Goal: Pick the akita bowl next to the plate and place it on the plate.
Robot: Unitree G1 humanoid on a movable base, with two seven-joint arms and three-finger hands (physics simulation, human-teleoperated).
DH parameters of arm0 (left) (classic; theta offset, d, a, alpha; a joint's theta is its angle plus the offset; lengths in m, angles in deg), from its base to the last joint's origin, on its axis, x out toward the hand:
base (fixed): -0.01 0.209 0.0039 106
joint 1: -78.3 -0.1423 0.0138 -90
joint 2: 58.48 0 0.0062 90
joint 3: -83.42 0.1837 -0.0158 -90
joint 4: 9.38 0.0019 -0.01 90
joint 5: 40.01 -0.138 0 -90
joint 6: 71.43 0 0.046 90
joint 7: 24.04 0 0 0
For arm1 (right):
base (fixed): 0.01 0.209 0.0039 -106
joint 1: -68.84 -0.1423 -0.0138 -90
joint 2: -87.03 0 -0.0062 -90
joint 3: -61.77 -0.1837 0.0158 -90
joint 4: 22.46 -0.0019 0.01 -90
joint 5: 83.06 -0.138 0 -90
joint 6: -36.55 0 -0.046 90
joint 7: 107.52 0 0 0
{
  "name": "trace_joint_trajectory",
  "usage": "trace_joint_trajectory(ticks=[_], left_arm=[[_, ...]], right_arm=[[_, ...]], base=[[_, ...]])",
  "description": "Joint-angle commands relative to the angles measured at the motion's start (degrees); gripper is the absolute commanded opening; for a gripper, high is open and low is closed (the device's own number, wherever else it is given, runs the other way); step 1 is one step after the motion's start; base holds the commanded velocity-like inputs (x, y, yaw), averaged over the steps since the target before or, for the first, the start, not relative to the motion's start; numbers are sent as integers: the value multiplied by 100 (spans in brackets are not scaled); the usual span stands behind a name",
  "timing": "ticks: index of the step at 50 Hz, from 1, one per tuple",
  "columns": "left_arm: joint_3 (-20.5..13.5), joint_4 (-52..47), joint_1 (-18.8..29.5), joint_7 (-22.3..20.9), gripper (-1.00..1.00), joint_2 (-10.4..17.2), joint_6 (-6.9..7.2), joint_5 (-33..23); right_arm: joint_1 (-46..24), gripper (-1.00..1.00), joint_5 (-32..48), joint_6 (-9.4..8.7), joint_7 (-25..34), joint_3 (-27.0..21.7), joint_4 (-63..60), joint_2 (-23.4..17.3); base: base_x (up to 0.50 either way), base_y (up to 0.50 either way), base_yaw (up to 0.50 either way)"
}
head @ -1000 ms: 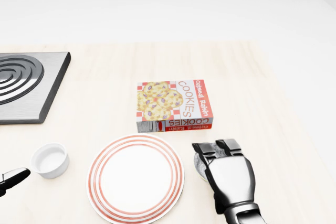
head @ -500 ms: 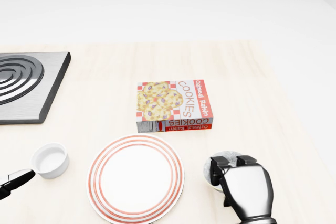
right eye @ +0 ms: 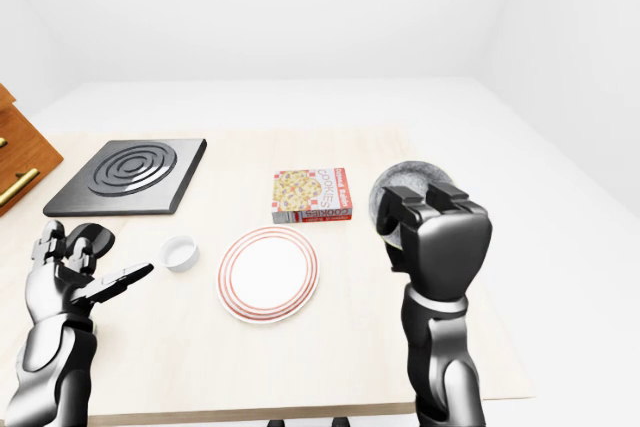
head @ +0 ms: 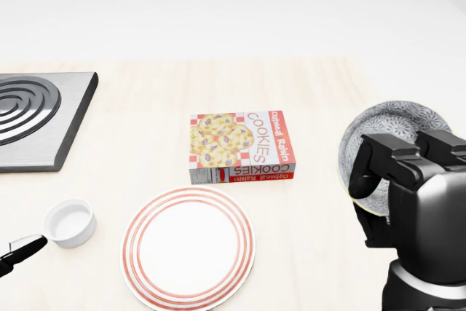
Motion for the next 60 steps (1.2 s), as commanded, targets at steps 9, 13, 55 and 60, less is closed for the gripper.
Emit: trace_joint_trajectory(ticks=[9,13,55,60], left_arm=[[-54,-35,-20,-12,100,9,0,76],[-58,-83,-16,8,100,7,0,78],[-102,12,-32,-35,100,18,0,111],[-93,8,-28,-28,100,14,0,100]], right_arm=[[88,-100,-496,0,153,607,-2100,653],[319,-100,-543,0,136,872,-2206,674],[116,-100,1568,0,-12,3757,359,732],[16,-100,1481,0,-12,3660,866,820]], base=[[0,0,0],[0,0,0],[0,0,0],[0,0,0]])
